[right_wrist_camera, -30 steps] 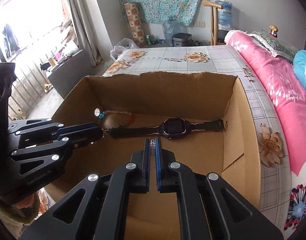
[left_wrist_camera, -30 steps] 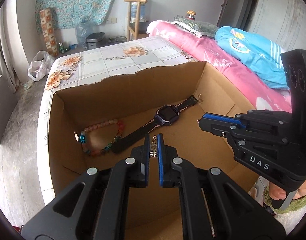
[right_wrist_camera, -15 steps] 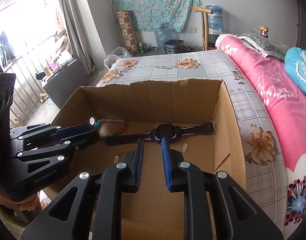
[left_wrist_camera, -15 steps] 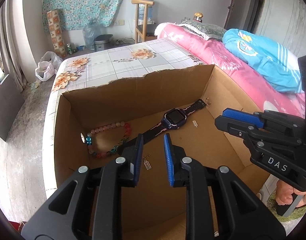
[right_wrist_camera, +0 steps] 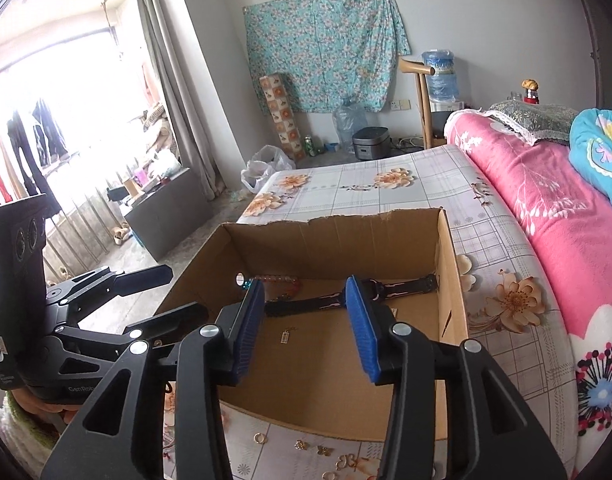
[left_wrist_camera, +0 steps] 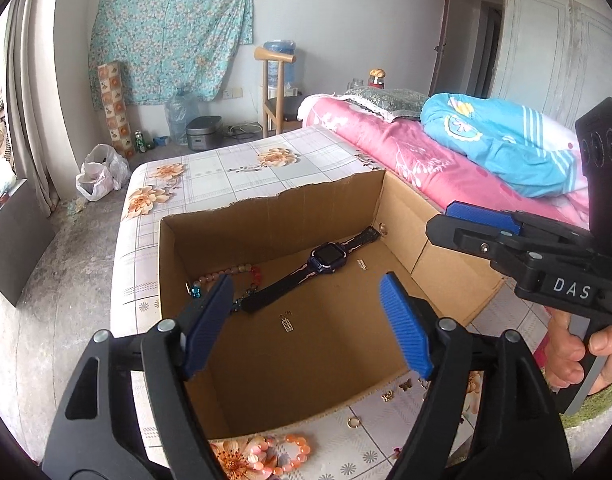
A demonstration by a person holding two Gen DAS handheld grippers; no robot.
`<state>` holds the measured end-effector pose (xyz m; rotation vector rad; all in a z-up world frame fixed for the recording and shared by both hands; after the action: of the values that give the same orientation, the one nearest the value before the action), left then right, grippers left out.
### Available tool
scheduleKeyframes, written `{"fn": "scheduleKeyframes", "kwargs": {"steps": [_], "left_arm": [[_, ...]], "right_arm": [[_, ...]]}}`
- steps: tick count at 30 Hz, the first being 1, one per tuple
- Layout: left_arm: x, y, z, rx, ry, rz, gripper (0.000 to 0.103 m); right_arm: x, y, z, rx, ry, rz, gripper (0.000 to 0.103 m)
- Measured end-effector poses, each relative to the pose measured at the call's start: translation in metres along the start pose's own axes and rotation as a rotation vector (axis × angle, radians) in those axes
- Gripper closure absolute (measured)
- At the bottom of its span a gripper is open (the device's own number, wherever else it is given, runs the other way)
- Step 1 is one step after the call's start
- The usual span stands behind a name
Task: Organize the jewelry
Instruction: 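Withdraw both tools from the box back over the jewelry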
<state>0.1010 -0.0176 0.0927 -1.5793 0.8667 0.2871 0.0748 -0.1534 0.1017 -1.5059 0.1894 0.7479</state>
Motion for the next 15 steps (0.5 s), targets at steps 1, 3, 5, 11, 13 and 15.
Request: {"fn": "scheduleKeyframes", "kwargs": {"steps": [1, 3, 5, 11, 13, 15], "left_arm": [[-0.006, 0.002, -0.001, 0.003, 0.003, -0.009, 0.025], [-0.018, 0.008, -0.003, 0.009, 0.007, -0.022, 0.022], [-0.028, 0.016, -0.006, 0.02, 0.018, -0.03, 0.019], [-0.043, 0.041, -0.007, 0.031, 0.025, -0.011, 0.016], [-0.043, 0.05, -0.005, 0.021, 0.025, 0.006, 0.015], [-0.042, 0.062, -0.004, 0.003, 0.022, 0.026, 0.015]], "right_arm": [[-0.005, 0.001, 0.002, 0.001, -0.003, -0.009, 0.055], [-0.014, 0.003, 0.006, 0.007, -0.016, -0.024, 0.049], [-0.023, 0.006, 0.01, 0.007, -0.024, -0.036, 0.045], [-0.046, 0.021, 0.02, 0.003, -0.044, -0.055, 0.038], [-0.053, 0.029, 0.023, -0.001, -0.039, -0.054, 0.037], [-0.058, 0.041, 0.024, -0.003, -0.03, -0.047, 0.036]]}}
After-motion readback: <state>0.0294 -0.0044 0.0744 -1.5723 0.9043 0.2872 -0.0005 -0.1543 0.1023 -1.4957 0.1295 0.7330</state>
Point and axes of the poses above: each gripper's, at about its wrist camera, not at the fingertips, and x roughly the way its jaws point, z to its left, y to its underside, the point moved 2 cm from there along x, roughly the way its jaws point, and after that the axes turned 12 degrees about -x, right-handed, at the moved point
